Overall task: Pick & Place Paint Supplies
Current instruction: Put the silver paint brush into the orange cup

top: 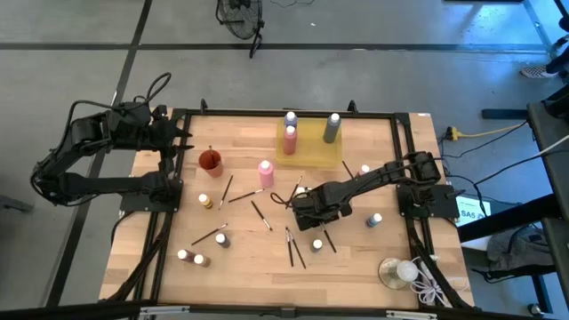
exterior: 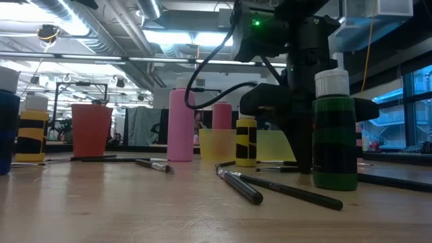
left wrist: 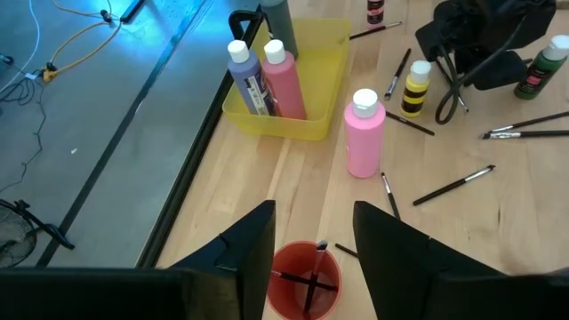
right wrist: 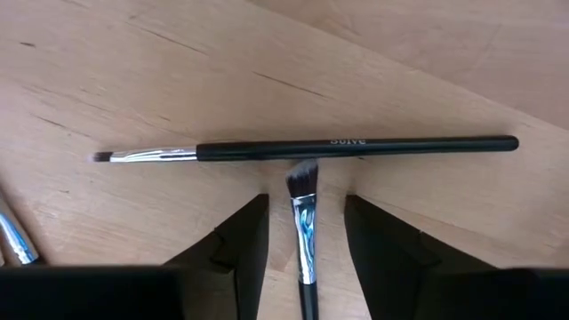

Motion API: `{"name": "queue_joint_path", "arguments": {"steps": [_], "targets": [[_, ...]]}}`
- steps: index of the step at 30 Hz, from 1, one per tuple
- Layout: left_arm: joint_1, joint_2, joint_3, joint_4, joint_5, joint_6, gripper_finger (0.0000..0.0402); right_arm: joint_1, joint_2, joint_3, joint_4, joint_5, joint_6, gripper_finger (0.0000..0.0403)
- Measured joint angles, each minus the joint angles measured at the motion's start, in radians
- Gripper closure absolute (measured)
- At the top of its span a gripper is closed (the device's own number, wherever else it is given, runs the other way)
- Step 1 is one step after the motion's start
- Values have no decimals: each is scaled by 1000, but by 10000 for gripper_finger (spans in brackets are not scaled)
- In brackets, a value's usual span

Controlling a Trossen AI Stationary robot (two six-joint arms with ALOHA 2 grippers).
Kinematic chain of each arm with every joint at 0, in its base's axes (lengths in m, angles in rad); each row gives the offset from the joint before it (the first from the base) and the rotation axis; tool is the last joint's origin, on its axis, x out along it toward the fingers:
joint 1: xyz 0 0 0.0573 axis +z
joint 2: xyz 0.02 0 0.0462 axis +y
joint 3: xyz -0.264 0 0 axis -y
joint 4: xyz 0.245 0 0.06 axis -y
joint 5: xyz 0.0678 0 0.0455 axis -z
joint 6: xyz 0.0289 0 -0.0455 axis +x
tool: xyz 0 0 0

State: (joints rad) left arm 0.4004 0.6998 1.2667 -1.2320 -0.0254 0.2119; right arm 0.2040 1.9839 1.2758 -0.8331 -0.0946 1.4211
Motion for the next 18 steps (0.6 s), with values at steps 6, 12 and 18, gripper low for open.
{"name": "queue_joint_path", "arguments": {"steps": [6,12,18], "targets": [[0,0,0,0,0,0,254,-14,0,0,5,0,8,252],[0,0,0,0,0,-5,254,-19,0,0,10,6,7,256],[0,0,0,-1,0,-15,254,-19,0,0,8,13,8,284]]}}
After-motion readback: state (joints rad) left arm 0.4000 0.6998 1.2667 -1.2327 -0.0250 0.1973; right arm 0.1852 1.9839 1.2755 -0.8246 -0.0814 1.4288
